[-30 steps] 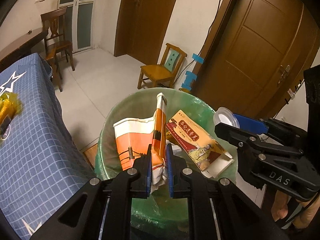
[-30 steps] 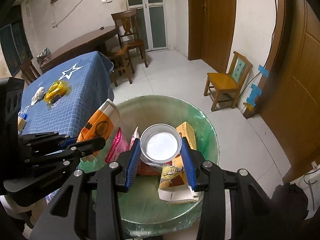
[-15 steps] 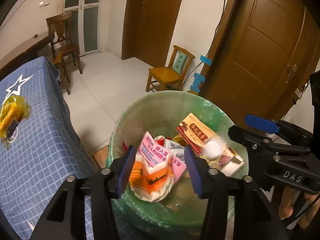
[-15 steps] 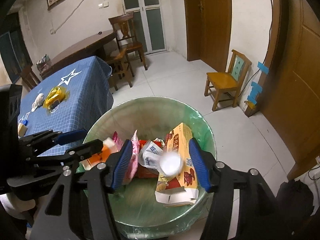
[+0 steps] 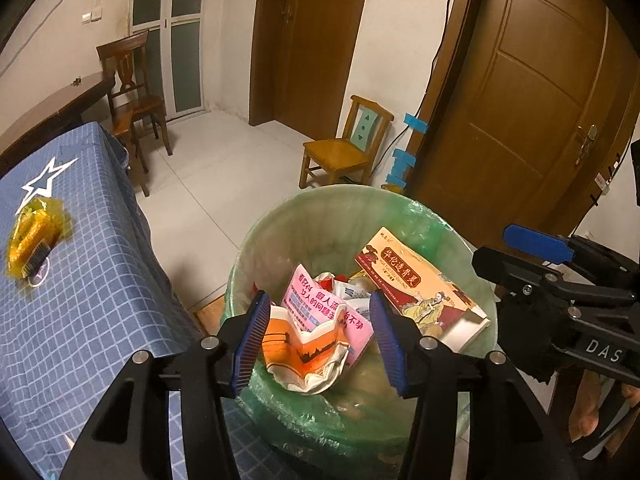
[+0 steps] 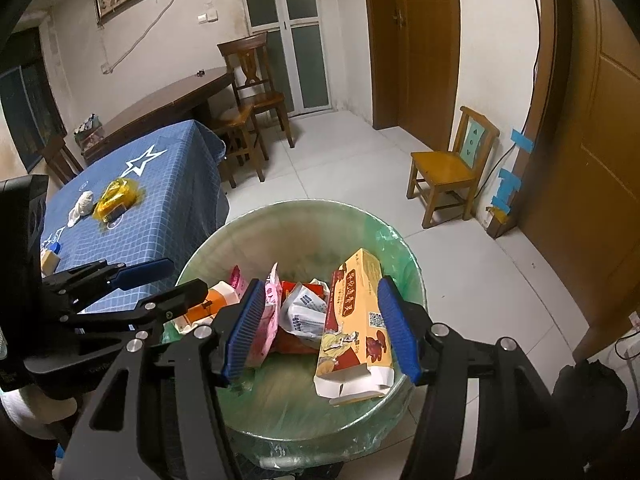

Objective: Collect trash
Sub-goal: 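Move both open tools back over the table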

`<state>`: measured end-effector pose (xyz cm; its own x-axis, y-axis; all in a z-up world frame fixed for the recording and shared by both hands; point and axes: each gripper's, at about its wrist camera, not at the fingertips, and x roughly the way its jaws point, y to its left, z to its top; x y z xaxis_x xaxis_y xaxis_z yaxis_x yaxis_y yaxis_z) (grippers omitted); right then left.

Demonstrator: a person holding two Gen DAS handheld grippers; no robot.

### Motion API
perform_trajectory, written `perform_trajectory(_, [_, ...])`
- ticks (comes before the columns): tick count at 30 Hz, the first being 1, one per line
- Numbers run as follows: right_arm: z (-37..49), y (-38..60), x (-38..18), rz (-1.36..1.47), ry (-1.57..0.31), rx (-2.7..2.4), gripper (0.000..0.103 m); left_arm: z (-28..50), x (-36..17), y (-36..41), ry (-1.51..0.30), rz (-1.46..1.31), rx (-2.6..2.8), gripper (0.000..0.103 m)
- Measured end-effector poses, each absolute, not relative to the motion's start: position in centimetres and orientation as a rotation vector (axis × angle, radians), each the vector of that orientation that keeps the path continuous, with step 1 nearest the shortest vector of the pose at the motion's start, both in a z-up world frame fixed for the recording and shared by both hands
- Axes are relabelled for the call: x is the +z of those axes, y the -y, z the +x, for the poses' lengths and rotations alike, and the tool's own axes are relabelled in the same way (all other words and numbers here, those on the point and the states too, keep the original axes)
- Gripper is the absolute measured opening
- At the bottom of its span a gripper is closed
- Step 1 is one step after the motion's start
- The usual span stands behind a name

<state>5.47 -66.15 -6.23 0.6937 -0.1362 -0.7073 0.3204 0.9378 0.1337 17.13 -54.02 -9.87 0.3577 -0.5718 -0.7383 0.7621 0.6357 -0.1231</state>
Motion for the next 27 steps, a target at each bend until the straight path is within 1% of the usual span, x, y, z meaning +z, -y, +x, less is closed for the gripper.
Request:
perform_trajectory(6, [4.6,65.0,-5.3,0.231,-0.736,-0.27,0.057,16.5,-9.1,52.4,-0.82,0.261,-0.862,0.053])
perform_trajectory(8, [4.2,64.3,-4.9,0.219,-0.716,-0.276,0.061,16.1,-8.6,51.5,-0.81,0.262,-0.858,0.053])
perform_trajectory(10, [3.5,63.3,-4.4,0.197,-0.687,-0.291,0.067,15.9,-8.2,50.1,-0.805,0.255,-0.853,0.053])
perform_trajectory(13, [2.7,61.0,-3.9,0.16,-0.647,-0.282,0.07,15.5,-7.6,47.5,-0.786,0.258,-0.833,0.057])
perform_trajectory(15, [2.1,59.2,-3.7,0.144,-0.617,-0.263,0.073,15.3,-7.4,45.6,-0.783,0.257,-0.821,0.057])
perform_trajectory(19, [1.9,55.6,-3.6,0.123,-0.586,-0.208,0.077,15.2,-6.9,40.3,-0.773,0.237,-0.781,0.057])
perform_trajectory(27, [3.2,49.6,-3.9,0.104,-0.588,-0.062,0.079,16.7,-4.8,27.8,-0.761,0.143,-0.68,0.057])
